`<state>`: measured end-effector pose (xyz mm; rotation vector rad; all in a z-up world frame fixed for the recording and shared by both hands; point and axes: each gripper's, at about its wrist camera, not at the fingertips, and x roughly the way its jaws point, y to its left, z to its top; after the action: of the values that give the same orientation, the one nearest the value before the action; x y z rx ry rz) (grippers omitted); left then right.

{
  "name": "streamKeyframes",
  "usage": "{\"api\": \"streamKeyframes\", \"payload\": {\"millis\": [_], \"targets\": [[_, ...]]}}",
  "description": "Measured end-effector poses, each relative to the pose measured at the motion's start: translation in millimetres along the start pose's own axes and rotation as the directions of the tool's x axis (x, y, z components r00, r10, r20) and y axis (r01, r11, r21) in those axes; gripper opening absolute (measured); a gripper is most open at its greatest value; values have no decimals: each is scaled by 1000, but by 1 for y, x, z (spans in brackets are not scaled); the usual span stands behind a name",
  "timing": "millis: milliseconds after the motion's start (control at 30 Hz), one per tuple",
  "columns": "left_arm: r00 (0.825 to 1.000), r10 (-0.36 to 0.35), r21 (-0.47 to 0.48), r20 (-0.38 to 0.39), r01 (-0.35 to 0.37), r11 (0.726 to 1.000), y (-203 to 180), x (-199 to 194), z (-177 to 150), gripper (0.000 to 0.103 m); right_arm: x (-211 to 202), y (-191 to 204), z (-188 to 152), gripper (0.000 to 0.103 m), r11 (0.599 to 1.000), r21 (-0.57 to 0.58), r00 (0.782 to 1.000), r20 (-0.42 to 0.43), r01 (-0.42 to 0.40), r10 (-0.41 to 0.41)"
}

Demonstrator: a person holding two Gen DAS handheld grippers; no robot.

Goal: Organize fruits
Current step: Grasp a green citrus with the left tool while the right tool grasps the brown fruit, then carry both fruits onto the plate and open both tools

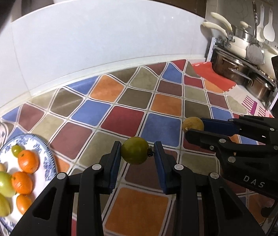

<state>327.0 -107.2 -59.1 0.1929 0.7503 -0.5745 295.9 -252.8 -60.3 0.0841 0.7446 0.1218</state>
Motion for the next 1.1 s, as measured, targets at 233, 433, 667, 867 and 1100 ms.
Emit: {"api": "streamKeyframes", "payload": {"millis": [233, 433, 667, 867, 1100], "targets": [[998, 39, -59, 41, -36, 998, 7, -36, -13, 33, -20, 22, 1, 28, 999, -34, 999, 30, -33, 34], [993, 93, -98, 69, -86, 991, 15, -66, -24, 33, -36, 46, 1, 28, 995, -73, 996, 54, -67, 71], [983, 156, -146, 96, -141, 979, 26, -98, -37, 33, -50, 73, 2, 28, 987, -119, 989, 79, -111, 121], [971, 209, -181, 115, -186, 966, 39, -123, -46, 33, -56, 96, 3, 28, 977, -153, 982, 92, -150, 165], [955, 266, -218, 131, -234, 948, 55, -146, -52, 33, -61, 123, 8, 28, 963, -191, 970, 111, -191, 215]]}}
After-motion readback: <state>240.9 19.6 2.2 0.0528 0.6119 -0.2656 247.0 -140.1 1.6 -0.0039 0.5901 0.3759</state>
